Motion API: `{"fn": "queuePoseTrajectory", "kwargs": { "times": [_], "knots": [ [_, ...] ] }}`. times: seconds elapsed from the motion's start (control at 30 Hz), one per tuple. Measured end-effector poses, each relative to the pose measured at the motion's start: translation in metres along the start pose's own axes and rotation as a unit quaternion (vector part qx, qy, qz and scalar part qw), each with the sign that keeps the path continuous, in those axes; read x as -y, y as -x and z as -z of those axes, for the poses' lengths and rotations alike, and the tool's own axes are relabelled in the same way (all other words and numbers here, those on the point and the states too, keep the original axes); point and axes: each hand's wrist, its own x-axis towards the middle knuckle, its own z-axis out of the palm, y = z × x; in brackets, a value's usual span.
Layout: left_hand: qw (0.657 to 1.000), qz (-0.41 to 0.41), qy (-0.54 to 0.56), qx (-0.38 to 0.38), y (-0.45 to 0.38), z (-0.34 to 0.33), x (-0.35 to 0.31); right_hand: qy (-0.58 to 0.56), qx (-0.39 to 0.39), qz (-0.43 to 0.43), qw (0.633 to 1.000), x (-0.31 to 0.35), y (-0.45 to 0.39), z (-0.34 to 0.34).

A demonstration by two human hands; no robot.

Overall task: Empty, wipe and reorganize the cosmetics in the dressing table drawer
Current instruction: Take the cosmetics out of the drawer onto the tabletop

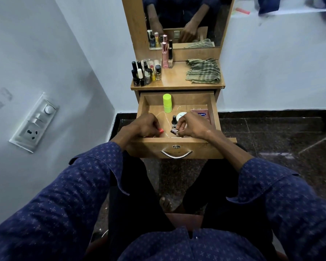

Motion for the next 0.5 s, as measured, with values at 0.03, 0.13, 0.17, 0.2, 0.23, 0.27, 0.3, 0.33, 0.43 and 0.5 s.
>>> {"fn": "queuePoseTrajectory", "kwargs": {
  "times": [0.03, 0.13, 0.17, 0.2, 0.23, 0.27, 0.3, 0.33, 0.43, 0.5],
  "knots": [
    [0.998, 0.001, 0.065, -0.017, 0.001, 0.000, 0.001, -0.006, -0.012, 0.016, 1.000, 0.000, 0.000, 0.000],
    [0.969, 0.014, 0.242, -0.051, 0.003, 0.010, 0.004, -0.045, -0.050, 0.047, 0.997, -0.001, -0.001, -0.001],
    [0.960, 0.020, 0.275, -0.050, 0.003, 0.013, 0.003, -0.065, -0.064, 0.043, 0.995, -0.001, 0.000, 0.000],
    [0.953, 0.024, 0.299, -0.048, 0.003, 0.016, 0.001, -0.087, -0.079, 0.034, 0.993, -0.001, 0.000, 0.001],
    [0.946, 0.024, 0.319, -0.049, 0.003, 0.018, -0.002, -0.112, -0.093, 0.027, 0.989, -0.002, 0.000, 0.002],
    [0.940, 0.023, 0.337, -0.053, 0.004, 0.019, -0.005, -0.140, -0.102, 0.021, 0.985, -0.003, -0.001, 0.004],
    [0.933, 0.021, 0.356, -0.058, 0.005, 0.019, -0.007, -0.169, -0.108, 0.017, 0.980, -0.005, -0.001, 0.005],
    [0.926, 0.020, 0.373, -0.062, 0.005, 0.019, -0.007, -0.199, -0.112, 0.014, 0.974, -0.006, -0.003, 0.005],
    [0.913, 0.011, 0.403, -0.061, 0.004, 0.019, -0.009, -0.263, -0.121, 0.004, 0.957, -0.007, -0.005, 0.005],
    [0.918, 0.006, 0.392, -0.065, 0.004, 0.020, -0.012, -0.286, -0.124, 0.003, 0.950, -0.006, -0.008, 0.006]
  ]
}}
